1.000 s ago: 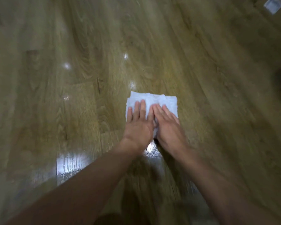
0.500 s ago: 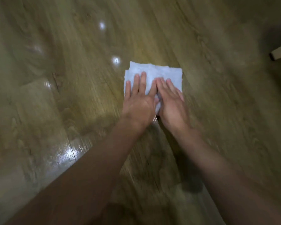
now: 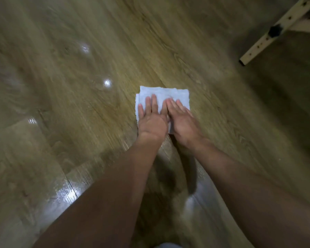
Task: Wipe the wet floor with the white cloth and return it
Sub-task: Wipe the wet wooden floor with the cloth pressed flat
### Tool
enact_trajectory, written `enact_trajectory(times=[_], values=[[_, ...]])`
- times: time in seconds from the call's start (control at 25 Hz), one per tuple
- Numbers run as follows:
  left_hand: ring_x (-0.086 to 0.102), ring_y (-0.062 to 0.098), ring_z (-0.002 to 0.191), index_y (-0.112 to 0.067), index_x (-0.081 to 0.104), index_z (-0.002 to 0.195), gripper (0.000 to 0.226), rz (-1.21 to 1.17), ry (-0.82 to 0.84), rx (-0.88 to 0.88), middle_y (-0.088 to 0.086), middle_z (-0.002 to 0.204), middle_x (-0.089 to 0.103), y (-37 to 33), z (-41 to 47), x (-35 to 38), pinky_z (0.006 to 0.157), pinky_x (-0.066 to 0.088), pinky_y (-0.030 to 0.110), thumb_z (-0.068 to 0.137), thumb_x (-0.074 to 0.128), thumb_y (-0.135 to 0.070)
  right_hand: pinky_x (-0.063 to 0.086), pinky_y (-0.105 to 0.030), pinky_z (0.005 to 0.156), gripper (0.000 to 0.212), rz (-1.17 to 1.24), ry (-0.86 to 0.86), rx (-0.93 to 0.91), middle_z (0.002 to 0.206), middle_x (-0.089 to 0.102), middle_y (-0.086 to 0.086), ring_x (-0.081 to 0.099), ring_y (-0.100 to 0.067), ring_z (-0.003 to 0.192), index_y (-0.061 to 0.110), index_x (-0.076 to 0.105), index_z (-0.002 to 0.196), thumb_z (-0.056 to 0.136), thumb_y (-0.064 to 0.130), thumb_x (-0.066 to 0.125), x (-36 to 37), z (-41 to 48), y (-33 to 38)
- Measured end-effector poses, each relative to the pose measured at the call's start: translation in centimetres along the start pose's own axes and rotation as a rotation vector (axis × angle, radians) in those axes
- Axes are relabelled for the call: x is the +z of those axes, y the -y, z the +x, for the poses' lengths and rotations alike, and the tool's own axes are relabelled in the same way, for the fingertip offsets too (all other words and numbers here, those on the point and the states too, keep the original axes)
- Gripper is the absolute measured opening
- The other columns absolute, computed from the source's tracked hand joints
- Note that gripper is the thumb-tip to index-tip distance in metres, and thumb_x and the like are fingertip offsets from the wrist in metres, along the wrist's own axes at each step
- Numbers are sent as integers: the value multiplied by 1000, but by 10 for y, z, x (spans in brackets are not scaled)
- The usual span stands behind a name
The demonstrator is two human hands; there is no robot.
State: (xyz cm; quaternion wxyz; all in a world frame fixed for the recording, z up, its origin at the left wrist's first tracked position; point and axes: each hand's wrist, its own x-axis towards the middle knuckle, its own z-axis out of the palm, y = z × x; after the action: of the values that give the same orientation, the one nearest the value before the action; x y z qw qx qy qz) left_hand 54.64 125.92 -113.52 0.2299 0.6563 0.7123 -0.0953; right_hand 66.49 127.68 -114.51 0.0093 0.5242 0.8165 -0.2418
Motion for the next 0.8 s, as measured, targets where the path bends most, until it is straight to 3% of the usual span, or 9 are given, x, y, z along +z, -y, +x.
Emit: enact_trajectory(times=[0.16,0.32,0.44,0.56,0.68,0.8], values=[[-17,37,145,-18,-13,152,61,227,60,171,22,156,-20,-23,-51,31,117,-7,55,103,23,-26,5,-37,121,64,10,90,14,162,2,-6,0,-21,150,5,4,152,100,22,37,18,-94,-2],[-19,33,146,-19,-12,152,59,169,162,103,19,156,-22,-33,-48,16,119,-4,52,104,23,-24,0,-30,120,68,-68,299,-20,162,-3,-11,-2,-20,150,2,-4,151,99,19,37,-11,-71,-11],[-19,31,146,-21,-12,152,61,109,104,45,16,157,-23,-35,-36,18,119,-5,49,104,26,-28,-2,-30,120,67,-211,291,-131,162,-2,-12,-3,-19,150,0,-3,151,99,22,33,-20,-57,-22],[-19,33,146,-18,-14,152,71,78,31,-37,18,156,-23,-45,-3,11,119,-5,51,100,35,-24,7,-35,120,69,-176,207,-105,163,-1,-4,-1,-20,150,8,-1,153,99,27,36,-28,-15,-38],[-19,35,145,-17,-14,152,64,41,-59,-100,19,156,-23,-49,33,-1,118,-6,52,103,25,-29,9,-35,121,66,-183,102,-154,163,4,0,2,-18,150,13,3,154,99,25,38,-38,30,-53],[-18,34,146,-20,-11,152,58,20,-157,-83,16,158,-19,-56,27,16,118,-6,54,104,17,-35,10,-34,121,59,-137,34,-176,162,9,1,5,-18,150,14,9,154,102,26,32,-31,15,-70]])
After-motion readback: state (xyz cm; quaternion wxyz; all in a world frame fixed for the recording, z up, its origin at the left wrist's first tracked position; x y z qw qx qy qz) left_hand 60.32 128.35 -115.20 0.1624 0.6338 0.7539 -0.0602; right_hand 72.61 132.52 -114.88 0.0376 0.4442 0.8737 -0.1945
